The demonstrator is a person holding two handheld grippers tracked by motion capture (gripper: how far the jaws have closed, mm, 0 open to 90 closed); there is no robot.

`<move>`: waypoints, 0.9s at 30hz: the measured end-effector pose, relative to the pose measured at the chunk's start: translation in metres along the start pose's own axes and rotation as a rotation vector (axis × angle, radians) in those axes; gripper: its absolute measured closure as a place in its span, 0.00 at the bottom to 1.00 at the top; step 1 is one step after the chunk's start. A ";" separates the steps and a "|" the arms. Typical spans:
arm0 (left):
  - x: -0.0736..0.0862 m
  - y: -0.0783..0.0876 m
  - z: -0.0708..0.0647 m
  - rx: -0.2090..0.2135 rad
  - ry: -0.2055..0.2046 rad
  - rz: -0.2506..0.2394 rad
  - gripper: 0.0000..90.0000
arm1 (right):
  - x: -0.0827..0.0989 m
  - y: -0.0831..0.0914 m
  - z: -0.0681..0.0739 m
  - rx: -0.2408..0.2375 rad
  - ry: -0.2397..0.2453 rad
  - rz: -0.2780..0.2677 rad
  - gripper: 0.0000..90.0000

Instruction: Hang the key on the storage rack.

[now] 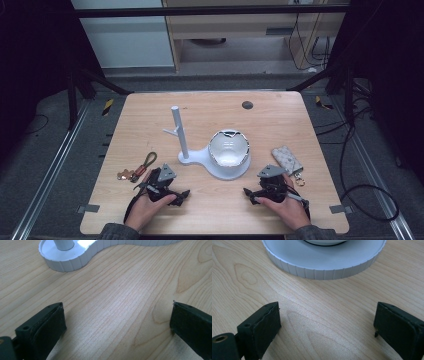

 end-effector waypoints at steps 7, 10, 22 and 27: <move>0.001 0.009 0.000 0.002 -0.017 0.007 0.04 | 0.001 0.001 0.001 0.004 -0.011 -0.003 0.08; 0.003 0.012 0.000 0.016 -0.023 0.011 0.04 | 0.001 0.001 0.001 0.005 -0.015 -0.002 0.07; 0.007 0.058 0.043 -0.052 -0.035 0.131 0.13 | 0.003 0.002 0.002 -0.003 -0.002 0.007 0.05; 0.014 0.073 0.070 -0.058 0.008 0.164 0.14 | 0.003 0.001 0.002 -0.008 -0.003 0.006 0.04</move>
Point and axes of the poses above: each handheld gripper's, and its own axes: y roughly backward along the jaws, x roughly out of its underside, z roughly to its left, the point moved 4 cm from there along -y, roughly forward along the jaws, and after that the axes turned 14 degrees about -y, right-handed, at the moved point
